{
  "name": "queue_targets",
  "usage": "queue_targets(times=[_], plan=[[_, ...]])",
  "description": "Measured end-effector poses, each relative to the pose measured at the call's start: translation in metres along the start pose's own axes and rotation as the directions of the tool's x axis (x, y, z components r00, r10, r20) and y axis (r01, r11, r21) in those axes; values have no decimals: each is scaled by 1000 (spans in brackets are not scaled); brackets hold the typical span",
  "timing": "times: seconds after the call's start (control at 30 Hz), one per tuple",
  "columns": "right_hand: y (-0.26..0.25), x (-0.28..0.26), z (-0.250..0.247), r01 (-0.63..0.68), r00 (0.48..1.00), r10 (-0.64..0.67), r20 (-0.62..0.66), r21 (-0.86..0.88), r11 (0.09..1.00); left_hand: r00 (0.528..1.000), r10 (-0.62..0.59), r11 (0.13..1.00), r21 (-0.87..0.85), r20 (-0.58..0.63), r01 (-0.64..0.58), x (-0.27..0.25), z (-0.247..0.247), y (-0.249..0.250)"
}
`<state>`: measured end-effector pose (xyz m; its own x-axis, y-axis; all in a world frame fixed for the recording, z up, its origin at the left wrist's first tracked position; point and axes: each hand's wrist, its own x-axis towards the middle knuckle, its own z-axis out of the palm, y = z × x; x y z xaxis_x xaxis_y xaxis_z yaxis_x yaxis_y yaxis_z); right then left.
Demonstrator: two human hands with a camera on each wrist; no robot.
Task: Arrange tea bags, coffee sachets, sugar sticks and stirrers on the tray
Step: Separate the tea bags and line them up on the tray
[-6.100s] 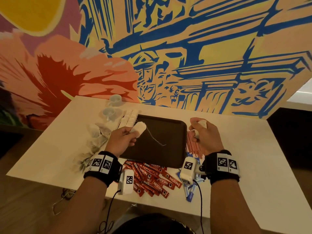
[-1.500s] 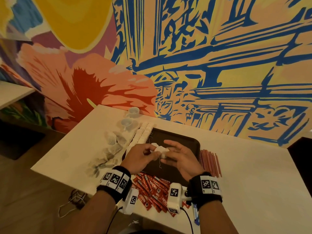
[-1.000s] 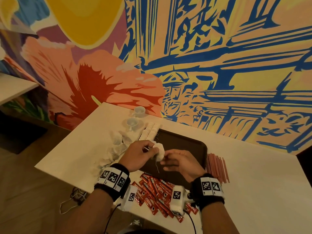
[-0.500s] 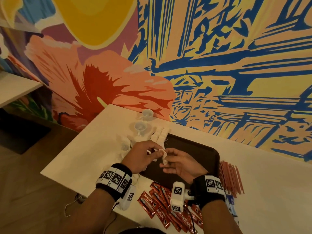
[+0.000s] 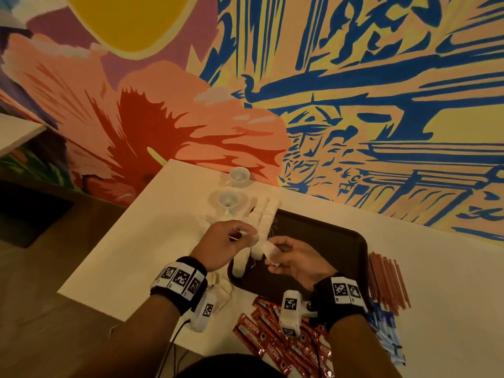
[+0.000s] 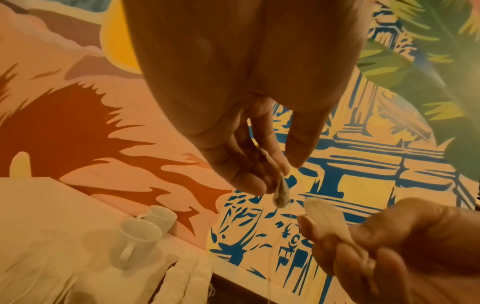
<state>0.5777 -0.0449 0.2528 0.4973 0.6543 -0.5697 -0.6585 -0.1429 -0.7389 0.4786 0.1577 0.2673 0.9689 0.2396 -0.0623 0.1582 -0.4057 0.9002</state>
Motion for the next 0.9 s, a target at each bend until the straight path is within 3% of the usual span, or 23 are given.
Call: queue_targets(times=[0.17, 0.3, 0.43, 0.5, 0.67, 0.83, 0.9], plan=[[19, 26, -13, -33, 984, 47, -174, 80, 996, 995, -99, 994, 36, -12, 99, 29, -10, -29], [37, 51, -27, -76, 946, 23, -323, -153, 985, 979, -201, 973, 127, 30, 195, 60, -8, -55], [56, 72, -42, -152, 906, -31, -422, -391, 908, 958, -250, 934, 296, 139, 200, 84, 6, -77], [63, 79, -43, -164, 902, -39, -429, -425, 890, 940, -280, 905, 380, 193, 191, 92, 16, -85], [76, 93, -37, -233, 920, 102, -378, -320, 918, 886, -313, 843, 531, 342, 93, 108, 43, -102], [95, 115, -32, -303, 923, 134, -360, -468, 830, 808, -358, 792, 611, 468, -3, 120, 59, -114], [99, 125, -30, -316, 923, 135, -359, -511, 800, 802, -367, 770, 638, 471, -22, 123, 61, -118]])
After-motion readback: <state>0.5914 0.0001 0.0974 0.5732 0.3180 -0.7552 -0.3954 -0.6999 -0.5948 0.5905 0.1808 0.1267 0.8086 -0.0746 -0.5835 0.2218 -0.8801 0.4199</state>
